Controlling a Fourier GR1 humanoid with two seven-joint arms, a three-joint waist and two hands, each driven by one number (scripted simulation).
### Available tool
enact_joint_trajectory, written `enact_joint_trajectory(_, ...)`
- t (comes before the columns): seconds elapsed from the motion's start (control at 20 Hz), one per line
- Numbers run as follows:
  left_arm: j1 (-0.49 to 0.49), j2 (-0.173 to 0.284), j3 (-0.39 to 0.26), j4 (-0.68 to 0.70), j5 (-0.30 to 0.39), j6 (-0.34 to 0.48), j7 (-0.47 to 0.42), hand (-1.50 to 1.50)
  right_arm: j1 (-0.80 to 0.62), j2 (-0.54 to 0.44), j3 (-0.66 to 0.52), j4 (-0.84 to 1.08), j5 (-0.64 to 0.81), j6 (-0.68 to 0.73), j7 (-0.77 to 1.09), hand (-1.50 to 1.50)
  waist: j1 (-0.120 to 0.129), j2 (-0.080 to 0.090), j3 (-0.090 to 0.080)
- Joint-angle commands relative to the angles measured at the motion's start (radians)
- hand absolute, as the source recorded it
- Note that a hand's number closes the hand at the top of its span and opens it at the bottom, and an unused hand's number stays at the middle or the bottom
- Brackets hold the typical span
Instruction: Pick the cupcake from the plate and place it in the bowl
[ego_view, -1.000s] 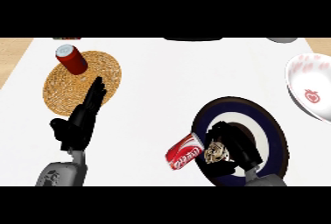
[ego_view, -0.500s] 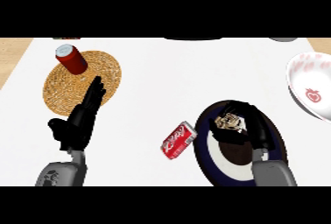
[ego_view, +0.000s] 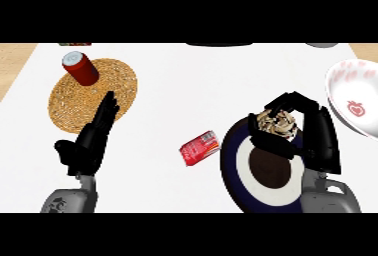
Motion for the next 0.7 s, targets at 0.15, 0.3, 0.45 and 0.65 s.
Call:
enact_joint_trajectory(0.15, 0.002, -0.014, -0.009, -0.024, -0.006, 0.009, 0.014, 0.00, -0.174, -0.047, 0.014, -0.181, 0.212, 0.091, 0.321, 1.50, 0.005, 0.001, 0.000)
enact_joint_trajectory(0.3, -0.043, -0.038, -0.023, 0.013, -0.022, 0.028, 0.029, 0.00, -0.273, -0.103, -0.065, -0.218, 0.197, 0.202, 0.433, 1.50, 0.001, 0.002, 0.000)
enact_joint_trajectory(0.45, -0.054, 0.017, 0.032, 0.011, 0.014, -0.013, 0.028, 0.00, -0.429, -0.136, -0.124, -0.153, 0.186, 0.271, 0.528, 1.50, 0.008, 0.003, 0.000)
enact_joint_trajectory(0.65, -0.012, -0.013, -0.012, -0.041, -0.007, 0.001, 0.061, 0.00, -0.479, -0.163, -0.170, -0.108, 0.192, 0.248, 0.543, 1.50, 0.008, 0.003, 0.001)
